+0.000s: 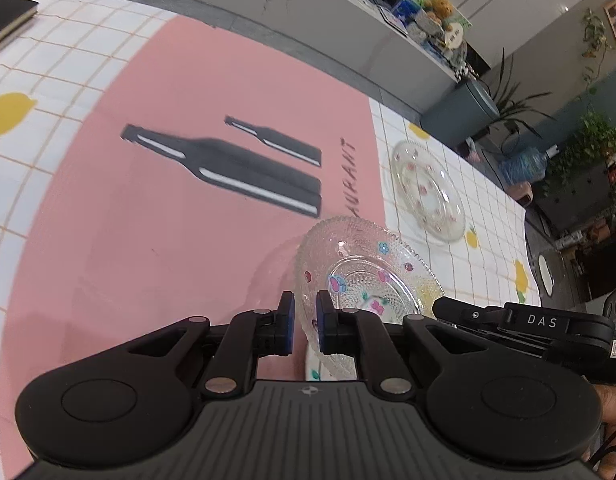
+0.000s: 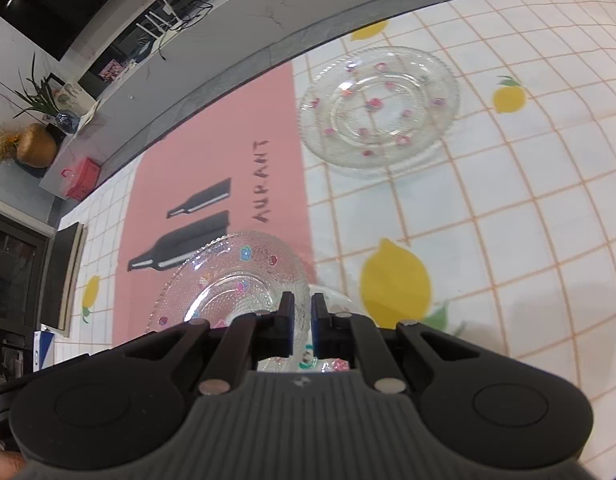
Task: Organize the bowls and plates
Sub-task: 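Lift the glass plate with both grippers, carry and lower it, open both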
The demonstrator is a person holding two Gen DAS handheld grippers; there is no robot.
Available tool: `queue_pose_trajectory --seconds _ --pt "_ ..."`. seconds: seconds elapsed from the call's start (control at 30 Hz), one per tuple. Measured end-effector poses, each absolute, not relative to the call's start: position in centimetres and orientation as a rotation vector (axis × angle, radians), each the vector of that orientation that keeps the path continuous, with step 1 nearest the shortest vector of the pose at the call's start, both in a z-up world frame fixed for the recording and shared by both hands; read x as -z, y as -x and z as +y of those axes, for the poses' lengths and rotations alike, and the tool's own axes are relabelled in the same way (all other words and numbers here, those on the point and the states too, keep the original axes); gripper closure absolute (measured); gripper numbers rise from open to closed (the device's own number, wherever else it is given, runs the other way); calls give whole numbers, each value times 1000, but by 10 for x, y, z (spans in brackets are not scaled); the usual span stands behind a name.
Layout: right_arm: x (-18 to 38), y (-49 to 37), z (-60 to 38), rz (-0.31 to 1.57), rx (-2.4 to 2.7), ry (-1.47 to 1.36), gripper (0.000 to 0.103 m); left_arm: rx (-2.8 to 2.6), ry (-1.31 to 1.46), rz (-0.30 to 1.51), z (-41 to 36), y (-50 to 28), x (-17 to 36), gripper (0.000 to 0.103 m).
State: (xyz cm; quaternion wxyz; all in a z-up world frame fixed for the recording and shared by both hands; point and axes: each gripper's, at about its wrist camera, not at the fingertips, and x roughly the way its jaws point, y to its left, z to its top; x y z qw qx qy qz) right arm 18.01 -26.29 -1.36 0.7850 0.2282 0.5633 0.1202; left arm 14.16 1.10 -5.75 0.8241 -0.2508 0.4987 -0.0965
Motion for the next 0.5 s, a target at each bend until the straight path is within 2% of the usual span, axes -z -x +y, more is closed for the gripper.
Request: queue_pose_trajectory --seconds 0.5 --pt "23 -154 -285 1252 -229 -470 96 281 470 1119 -11 -126 64 91"
